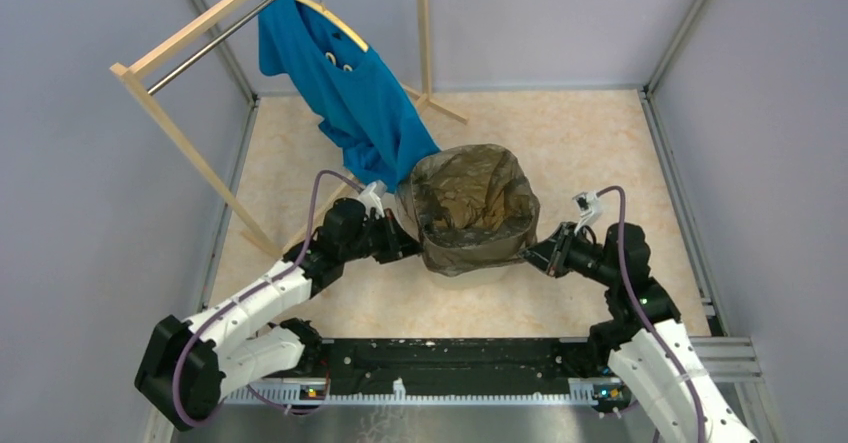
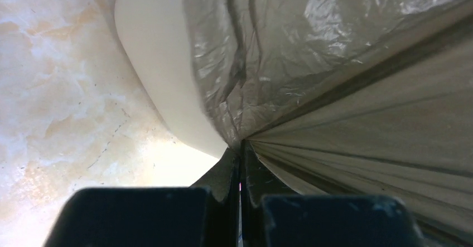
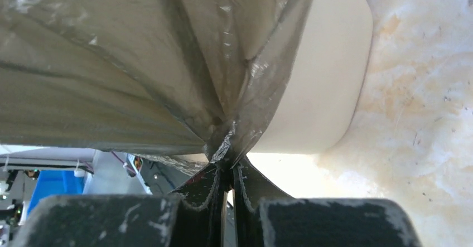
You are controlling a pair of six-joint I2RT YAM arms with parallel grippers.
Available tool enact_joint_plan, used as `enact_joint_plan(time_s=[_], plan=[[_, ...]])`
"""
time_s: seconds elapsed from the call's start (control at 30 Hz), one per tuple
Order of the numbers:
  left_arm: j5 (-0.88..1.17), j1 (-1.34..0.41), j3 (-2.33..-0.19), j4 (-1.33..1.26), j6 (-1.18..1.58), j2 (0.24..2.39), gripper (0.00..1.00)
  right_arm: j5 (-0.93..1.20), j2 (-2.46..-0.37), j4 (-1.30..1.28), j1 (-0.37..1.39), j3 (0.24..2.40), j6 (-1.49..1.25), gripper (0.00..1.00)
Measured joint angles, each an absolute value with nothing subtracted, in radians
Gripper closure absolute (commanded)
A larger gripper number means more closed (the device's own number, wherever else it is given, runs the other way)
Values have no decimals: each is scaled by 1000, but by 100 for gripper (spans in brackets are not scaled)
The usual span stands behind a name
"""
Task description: Put the trash bags into the trash bin
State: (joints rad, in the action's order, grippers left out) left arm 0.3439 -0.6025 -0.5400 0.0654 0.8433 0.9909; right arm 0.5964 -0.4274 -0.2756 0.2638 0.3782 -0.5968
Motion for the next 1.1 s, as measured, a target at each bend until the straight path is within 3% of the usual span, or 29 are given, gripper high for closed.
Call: enact_joint_plan(time_s=[0.5, 0.57, 0.7, 0.77, 0.93, 1.03, 1.1], plan=[[378, -603, -467, -43, 866, 1041, 100, 492, -579, -276, 264, 313, -683, 90], [377, -603, -463, -48, 865, 1041, 100, 466, -586, -317, 264, 322, -680, 81], [369, -603, -463, -39, 861, 1034, 100, 358, -553, -501, 264, 447, -667, 42], [364, -603, -463, -30, 857, 1027, 100, 295, -548, -585, 264, 572, -647, 30], [358, -603, -463, -21, 845, 1019, 100, 176, -644, -675, 264, 991, -490, 24], [359, -603, -463, -21, 838, 1018, 100, 220, -789, -682, 265, 1219, -374, 24], [359, -603, -463, -19, 834, 1018, 100, 257, -900, -678, 289, 1333, -319, 17]])
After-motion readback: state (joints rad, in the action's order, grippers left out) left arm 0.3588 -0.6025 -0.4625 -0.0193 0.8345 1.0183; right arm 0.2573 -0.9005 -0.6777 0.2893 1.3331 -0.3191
